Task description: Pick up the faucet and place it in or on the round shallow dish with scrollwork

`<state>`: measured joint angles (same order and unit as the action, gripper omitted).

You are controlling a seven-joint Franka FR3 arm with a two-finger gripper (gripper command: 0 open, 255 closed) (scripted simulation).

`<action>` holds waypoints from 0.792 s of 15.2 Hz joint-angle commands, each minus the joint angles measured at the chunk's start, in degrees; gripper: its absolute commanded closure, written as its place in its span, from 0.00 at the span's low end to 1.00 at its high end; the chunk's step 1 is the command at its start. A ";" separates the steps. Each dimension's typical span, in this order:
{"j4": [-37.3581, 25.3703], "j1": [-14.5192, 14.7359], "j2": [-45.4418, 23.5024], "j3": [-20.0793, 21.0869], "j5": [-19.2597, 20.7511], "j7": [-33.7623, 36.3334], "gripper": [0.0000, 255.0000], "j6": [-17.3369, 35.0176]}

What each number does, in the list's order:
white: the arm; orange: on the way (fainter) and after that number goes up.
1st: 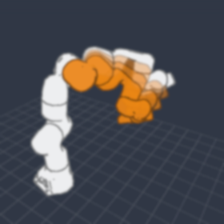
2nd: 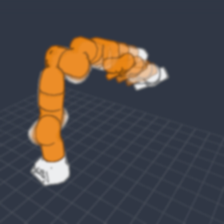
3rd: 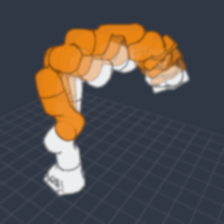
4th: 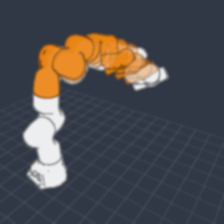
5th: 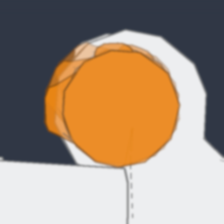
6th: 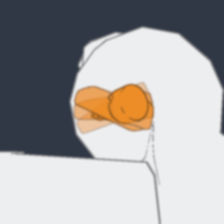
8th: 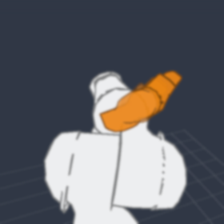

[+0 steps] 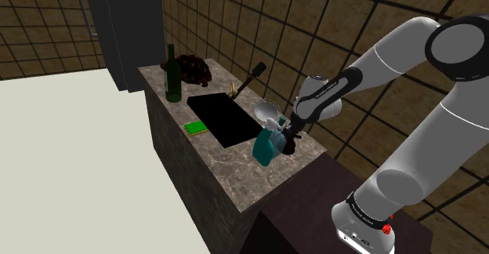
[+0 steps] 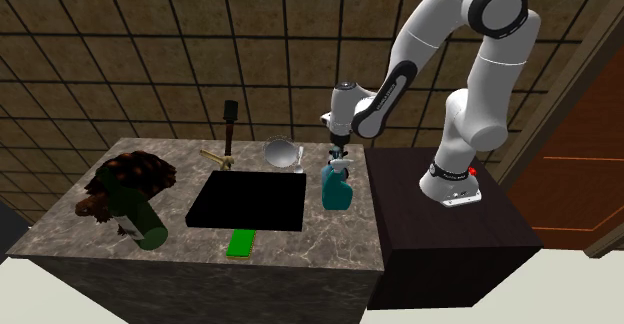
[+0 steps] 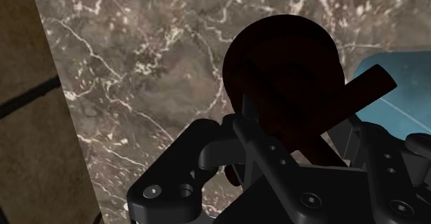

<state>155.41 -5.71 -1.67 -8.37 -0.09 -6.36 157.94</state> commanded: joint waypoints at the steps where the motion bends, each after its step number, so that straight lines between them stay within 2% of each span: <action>1: -0.25 -0.01 -0.64 0.02 -0.01 -0.41 1.00 -0.72; 12: -0.87 -0.36 9.40 -0.07 2.70 1.49 1.00 -11.29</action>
<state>154.51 -6.01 6.67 -8.45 2.38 -5.02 147.69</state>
